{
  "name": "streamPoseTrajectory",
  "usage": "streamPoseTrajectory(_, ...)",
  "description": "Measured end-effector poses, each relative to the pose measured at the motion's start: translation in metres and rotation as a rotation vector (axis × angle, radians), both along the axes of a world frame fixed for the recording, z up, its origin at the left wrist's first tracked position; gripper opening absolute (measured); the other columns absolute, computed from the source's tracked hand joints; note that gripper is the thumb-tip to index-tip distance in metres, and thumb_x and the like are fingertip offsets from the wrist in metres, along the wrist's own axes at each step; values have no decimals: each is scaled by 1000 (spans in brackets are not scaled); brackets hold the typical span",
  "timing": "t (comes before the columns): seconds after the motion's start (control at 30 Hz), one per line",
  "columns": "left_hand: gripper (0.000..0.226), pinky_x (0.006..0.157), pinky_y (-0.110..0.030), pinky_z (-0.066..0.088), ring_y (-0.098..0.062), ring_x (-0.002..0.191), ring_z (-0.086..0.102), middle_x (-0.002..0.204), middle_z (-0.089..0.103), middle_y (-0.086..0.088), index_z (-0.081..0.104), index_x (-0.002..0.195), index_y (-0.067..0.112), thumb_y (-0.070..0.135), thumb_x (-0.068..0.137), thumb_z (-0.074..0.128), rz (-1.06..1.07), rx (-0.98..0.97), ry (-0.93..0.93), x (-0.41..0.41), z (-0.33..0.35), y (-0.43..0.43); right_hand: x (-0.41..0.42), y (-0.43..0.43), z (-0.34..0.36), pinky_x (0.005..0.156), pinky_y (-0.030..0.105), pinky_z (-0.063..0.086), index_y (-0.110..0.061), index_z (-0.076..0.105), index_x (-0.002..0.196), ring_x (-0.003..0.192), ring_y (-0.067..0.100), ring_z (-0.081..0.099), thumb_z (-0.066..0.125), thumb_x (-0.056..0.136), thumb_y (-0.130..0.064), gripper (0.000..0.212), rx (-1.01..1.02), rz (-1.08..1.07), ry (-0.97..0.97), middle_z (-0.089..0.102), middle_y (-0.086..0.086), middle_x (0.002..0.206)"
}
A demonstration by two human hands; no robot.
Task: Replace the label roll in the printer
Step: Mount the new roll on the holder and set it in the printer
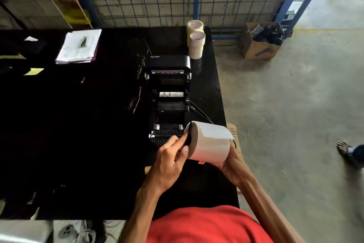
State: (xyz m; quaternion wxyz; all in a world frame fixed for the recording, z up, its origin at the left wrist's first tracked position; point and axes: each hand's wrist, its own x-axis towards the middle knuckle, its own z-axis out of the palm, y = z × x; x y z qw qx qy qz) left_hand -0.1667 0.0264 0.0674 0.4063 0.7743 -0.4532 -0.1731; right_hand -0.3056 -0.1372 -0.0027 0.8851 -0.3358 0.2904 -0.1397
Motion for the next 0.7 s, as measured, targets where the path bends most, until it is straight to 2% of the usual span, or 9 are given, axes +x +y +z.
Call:
streamPoseTrajectory(0.2, 48, 70, -11, 45, 0, 78, 48, 95, 39, 18, 34, 151, 17, 29, 104, 37, -36, 20, -167, -13, 7, -4, -1, 0, 11, 70, 52, 61, -19, 75, 114, 99, 33, 71, 92, 61, -49, 63, -26, -27, -61, 70, 17, 119)
streamPoseTrajectory(0.3, 44, 66, -7, 41, 0, 73, 51, 87, 43, 16, 42, 147, 20, 27, 103, 41, 16, -49, -100, -11, 8, -6, -1, 3, 19, 65, 49, 62, -19, 78, 107, 93, 30, 73, 94, 55, -48, 62, -19, -41, -85, 73, 15, 113)
streamPoseTrajectory(0.37, 37, 64, -14, 45, -7, 73, 56, 85, 50, 9, 56, 137, 21, 25, 101, 49, 113, -145, -9, -6, 7, -7, 0, 2, 19, 65, 46, 62, -20, 78, 107, 92, 28, 74, 93, 58, -49, 59, -22, -70, -84, 74, 14, 112)
streamPoseTrajectory(0.4, 34, 63, -20, 49, -11, 76, 59, 86, 54, 6, 61, 132, 22, 23, 99, 54, 162, -186, 38, -4, 6, -8, 1, 0, 19, 67, 47, 62, -20, 77, 111, 95, 28, 73, 88, 67, -48, 53, -24, -90, -80, 73, 14, 115)
streamPoseTrajectory(0.47, 30, 65, -28, 54, -15, 81, 63, 88, 60, 6, 68, 125, 23, 20, 95, 62, 234, -237, 118, 0, 5, -9, 3, -3, 17, 73, 50, 62, -19, 69, 124, 103, 30, 70, 60, 98, -36, 32, -45, -105, -86, 67, 18, 126)
streamPoseTrajectory(0.53, 30, 68, -24, 53, -14, 83, 64, 86, 64, 9, 70, 121, 25, 18, 92, 65, 277, -272, 188, 5, 9, -11, 8, -8, 21, 78, 48, 61, -17, 63, 128, 106, 30, 67, 42, 106, -30, 33, -89, -116, -79, 60, 22, 133)
streamPoseTrajectory(0.57, 30, 70, -20, 51, -12, 84, 64, 86, 65, 10, 70, 120, 25, 16, 91, 66, 287, -294, 224, 8, 12, -13, 11, -10, 28, 80, 45, 61, -13, 61, 129, 106, 30, 66, 50, 103, -35, 36, -116, -110, -87, 58, 24, 133)
streamPoseTrajectory(0.63, 30, 73, -16, 49, -11, 85, 65, 87, 69, 8, 71, 117, 24, 13, 89, 68, 299, -355, 277, 17, 23, -16, 20, -15, 45, 79, 39, 61, 0, 52, 133, 105, 34, 61, 74, 83, -52, 75, -210, -108, -72, 58, 26, 128)
streamPoseTrajectory(0.7, 33, 77, -14, 50, -7, 85, 67, 87, 73, 5, 72, 116, 20, 9, 85, 72, 326, -432, 355, 26, 36, -19, 30, -19, 68, 75, 38, 60, 6, 46, 131, 105, 39, 55, 83, 68, -58, 98, -303, -84, -75, 60, 24, 121)
